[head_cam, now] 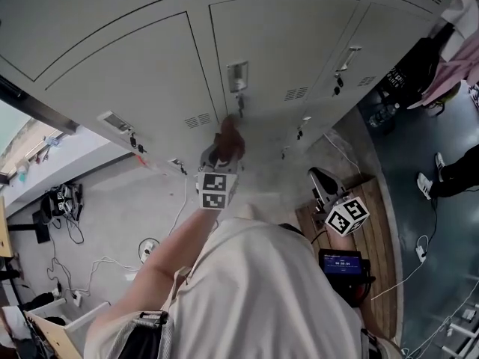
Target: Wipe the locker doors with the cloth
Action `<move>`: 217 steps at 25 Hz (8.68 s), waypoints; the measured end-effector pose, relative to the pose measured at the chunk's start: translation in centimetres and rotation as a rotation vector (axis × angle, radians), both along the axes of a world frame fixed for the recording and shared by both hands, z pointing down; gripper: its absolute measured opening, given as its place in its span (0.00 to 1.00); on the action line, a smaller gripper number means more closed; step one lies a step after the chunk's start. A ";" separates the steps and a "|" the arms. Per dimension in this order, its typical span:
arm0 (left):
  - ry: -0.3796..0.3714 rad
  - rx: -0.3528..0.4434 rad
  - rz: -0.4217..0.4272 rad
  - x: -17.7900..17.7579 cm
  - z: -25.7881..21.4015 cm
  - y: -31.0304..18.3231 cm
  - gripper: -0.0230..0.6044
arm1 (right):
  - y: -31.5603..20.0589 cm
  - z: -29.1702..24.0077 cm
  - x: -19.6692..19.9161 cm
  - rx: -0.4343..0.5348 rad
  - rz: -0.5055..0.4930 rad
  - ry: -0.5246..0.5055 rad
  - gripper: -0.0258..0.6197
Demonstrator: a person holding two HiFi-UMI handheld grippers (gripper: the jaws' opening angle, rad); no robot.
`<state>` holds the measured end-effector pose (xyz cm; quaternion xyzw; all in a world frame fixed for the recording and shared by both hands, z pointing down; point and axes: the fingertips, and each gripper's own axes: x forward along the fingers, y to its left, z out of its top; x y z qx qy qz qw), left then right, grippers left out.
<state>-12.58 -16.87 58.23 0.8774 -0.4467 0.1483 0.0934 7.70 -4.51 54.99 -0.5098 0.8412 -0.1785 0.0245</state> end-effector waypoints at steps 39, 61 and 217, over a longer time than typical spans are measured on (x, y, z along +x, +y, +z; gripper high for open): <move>-0.013 -0.107 0.134 24.3 0.9 -7.2 0.22 | -1.4 -1.2 13.9 0.023 0.068 -0.104 0.09; 0.181 0.010 -0.410 1.5 -3.6 -5.4 0.22 | -6.9 -0.7 6.7 -0.003 -0.207 -0.108 0.09; 0.081 0.556 -0.290 9.4 -31.9 -6.5 0.22 | -9.8 2.4 3.1 -0.089 -0.438 -0.133 0.09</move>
